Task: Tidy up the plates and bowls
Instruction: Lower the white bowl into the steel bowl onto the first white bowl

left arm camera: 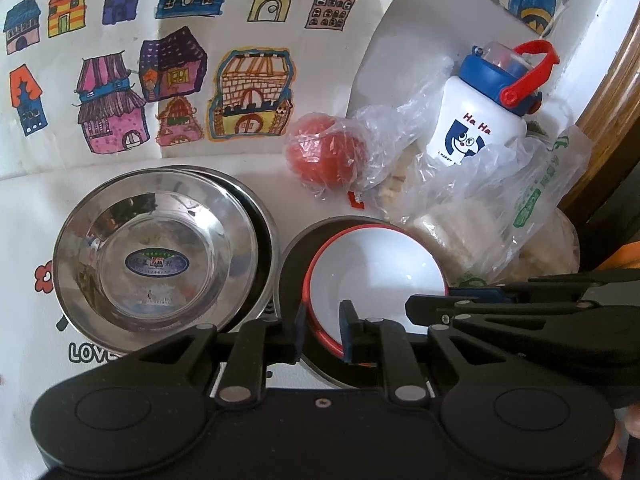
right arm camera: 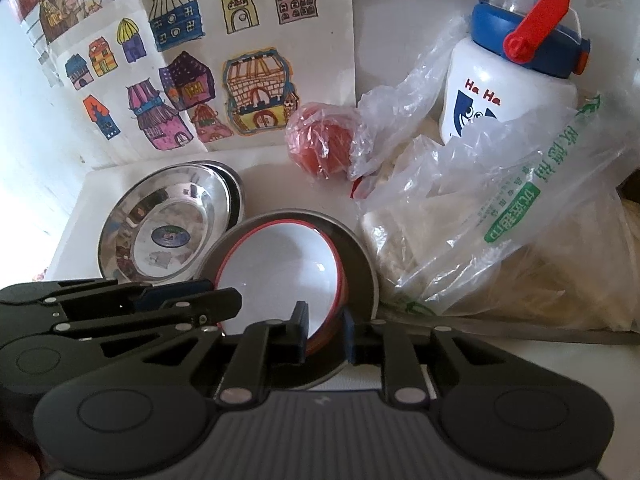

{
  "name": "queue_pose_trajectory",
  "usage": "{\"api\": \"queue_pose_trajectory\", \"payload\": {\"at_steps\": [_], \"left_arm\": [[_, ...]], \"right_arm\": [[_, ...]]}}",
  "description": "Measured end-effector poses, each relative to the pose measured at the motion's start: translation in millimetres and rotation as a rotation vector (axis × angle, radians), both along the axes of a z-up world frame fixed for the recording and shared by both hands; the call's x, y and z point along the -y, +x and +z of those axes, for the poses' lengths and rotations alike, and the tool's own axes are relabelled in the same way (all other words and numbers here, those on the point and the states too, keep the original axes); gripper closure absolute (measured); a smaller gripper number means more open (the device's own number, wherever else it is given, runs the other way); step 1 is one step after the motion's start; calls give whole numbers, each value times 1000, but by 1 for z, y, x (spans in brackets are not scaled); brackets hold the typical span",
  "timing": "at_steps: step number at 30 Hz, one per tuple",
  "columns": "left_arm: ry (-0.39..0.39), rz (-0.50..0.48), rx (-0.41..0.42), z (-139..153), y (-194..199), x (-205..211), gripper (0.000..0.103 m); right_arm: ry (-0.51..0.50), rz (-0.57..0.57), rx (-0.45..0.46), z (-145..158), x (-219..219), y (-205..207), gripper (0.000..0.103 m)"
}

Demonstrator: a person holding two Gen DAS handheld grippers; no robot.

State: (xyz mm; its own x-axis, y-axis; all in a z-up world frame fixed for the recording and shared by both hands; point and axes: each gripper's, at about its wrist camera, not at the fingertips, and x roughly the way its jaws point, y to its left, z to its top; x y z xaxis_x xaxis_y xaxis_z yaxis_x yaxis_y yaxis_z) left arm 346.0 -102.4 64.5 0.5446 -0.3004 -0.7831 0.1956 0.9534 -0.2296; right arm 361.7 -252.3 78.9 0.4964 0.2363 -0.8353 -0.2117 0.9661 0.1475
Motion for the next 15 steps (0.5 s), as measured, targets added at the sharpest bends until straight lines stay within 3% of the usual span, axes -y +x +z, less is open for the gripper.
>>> {"api": "queue_pose_trajectory", "payload": {"at_steps": [15], "left_arm": [[-15, 11, 39, 9, -13, -5, 70]], "right_arm": [[-2, 1, 60, 12, 1, -10, 79]]}}
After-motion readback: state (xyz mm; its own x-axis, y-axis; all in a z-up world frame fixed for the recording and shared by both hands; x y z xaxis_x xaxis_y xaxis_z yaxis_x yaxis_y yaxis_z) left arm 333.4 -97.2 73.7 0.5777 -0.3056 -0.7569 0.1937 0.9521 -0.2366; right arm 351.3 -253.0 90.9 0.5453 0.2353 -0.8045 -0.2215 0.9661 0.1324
